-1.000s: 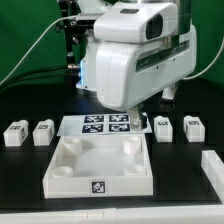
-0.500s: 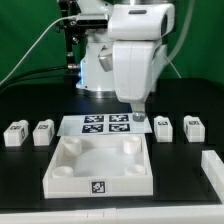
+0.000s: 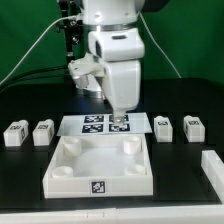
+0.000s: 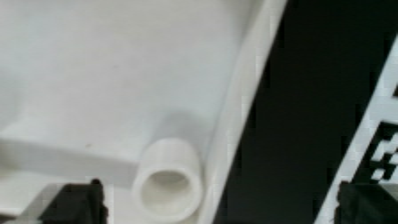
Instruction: Assemble one leg
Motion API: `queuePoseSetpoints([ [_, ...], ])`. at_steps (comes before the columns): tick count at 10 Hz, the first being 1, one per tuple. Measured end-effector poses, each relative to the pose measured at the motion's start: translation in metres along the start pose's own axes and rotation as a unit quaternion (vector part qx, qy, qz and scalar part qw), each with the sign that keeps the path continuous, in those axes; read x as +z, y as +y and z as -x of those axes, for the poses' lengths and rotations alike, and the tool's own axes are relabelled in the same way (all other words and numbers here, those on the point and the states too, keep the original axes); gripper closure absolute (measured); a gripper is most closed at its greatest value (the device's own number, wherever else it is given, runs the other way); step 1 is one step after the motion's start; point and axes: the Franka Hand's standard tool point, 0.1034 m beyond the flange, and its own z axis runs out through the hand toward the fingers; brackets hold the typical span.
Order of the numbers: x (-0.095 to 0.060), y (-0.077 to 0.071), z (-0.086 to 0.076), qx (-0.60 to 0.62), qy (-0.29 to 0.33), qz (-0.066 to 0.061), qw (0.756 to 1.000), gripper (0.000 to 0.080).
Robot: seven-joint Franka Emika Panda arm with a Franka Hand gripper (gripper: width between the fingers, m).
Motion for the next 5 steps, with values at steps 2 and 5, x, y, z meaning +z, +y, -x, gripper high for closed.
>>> queuePoseSetpoints([
  [2,0.021,-0.01,0.017,0.024,0.006,-0.008,1.0,0.015],
  [5,0.048,-0.001,0.017,0.079,0.012,-0.025,0.996,0.015],
])
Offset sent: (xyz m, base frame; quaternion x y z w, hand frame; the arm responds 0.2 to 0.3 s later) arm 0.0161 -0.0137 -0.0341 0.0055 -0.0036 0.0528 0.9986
